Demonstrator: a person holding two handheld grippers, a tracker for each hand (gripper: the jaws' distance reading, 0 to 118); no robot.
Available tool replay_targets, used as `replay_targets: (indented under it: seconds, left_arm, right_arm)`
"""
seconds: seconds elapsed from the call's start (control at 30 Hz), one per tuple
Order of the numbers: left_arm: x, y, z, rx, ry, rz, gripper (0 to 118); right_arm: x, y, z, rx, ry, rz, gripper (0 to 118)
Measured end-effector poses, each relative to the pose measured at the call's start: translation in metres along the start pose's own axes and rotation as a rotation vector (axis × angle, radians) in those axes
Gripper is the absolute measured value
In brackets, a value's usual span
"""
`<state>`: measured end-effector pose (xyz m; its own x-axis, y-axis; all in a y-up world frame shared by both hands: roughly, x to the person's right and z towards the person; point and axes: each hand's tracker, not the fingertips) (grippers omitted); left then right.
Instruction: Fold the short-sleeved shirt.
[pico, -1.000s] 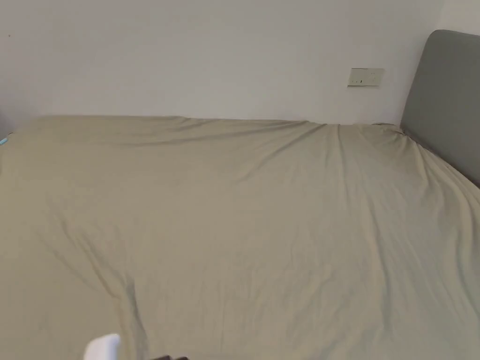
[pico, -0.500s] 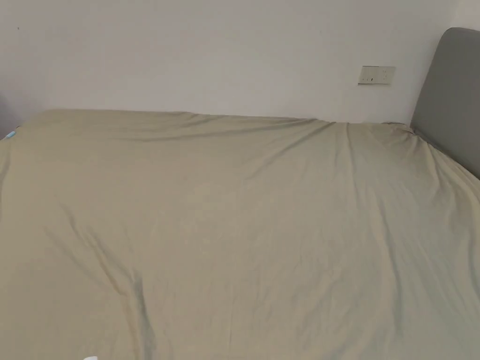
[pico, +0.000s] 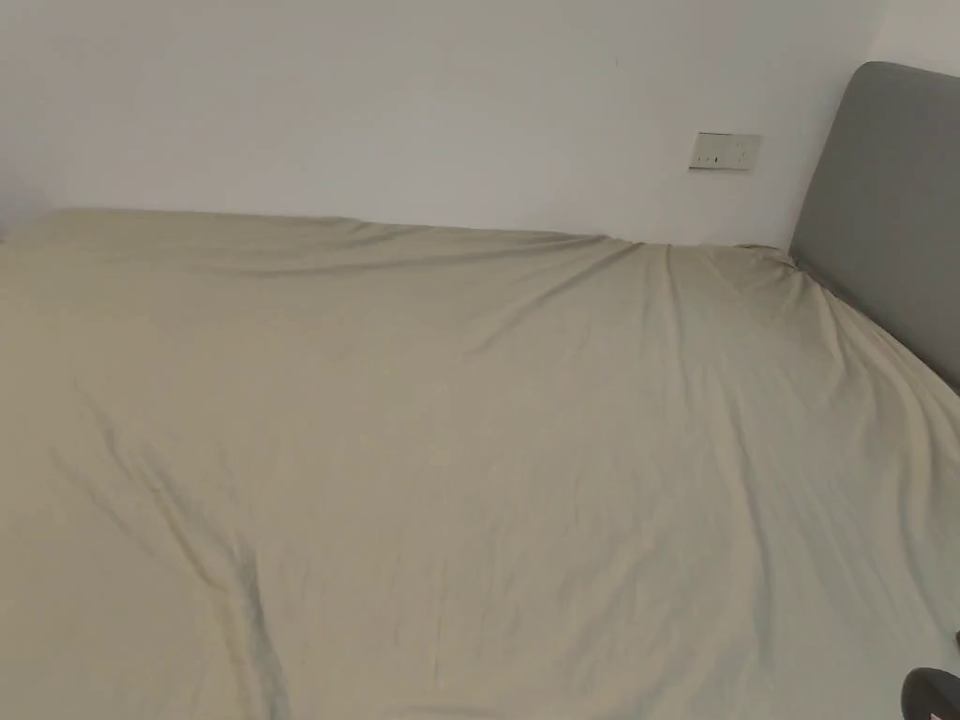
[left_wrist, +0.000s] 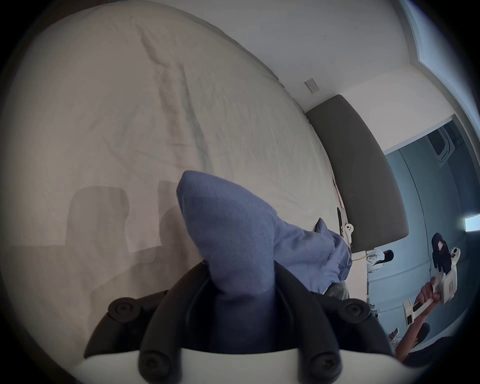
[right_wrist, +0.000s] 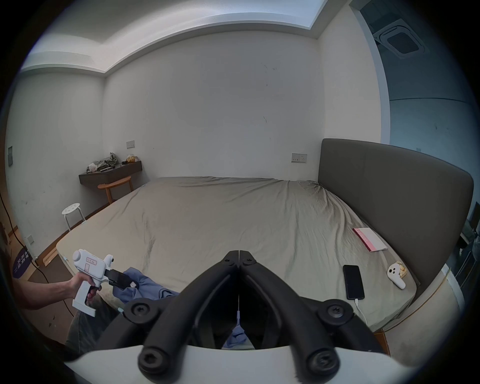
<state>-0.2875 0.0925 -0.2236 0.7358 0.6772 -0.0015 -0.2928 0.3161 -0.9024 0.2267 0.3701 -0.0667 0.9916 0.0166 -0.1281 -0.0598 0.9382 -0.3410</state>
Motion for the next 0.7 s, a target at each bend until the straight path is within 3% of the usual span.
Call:
replay_targets:
  seconds: [0.1,0.17,0.33,0.43,0.7]
  left_arm:
    - [-0.009,0.010,0.032,0.029,0.117,-0.088,20]
    - [-0.020,0.018,0.060,0.075,0.177,-0.072,20]
    - [-0.033,0.041,0.146,0.222,0.445,0.119,20]
    - [-0.005,0.047,0.161,0.076,0.607,-0.090,20]
    - [0.092,0.040,0.117,0.076,0.467,-0.139,20]
  right_arm:
    - [0.000,0.001,-0.001,0.013,0.008,-0.006,1]
    - [-0.001,0.002,-0.002,0.018,0.016,-0.009,1]
    - [0.001,0.000,-0.007,0.036,0.038,-0.024,1]
    - [0.004,-0.002,-0.013,0.033,0.055,-0.053,1]
    - [0.008,-0.009,-0.006,0.011,0.044,-0.051,1]
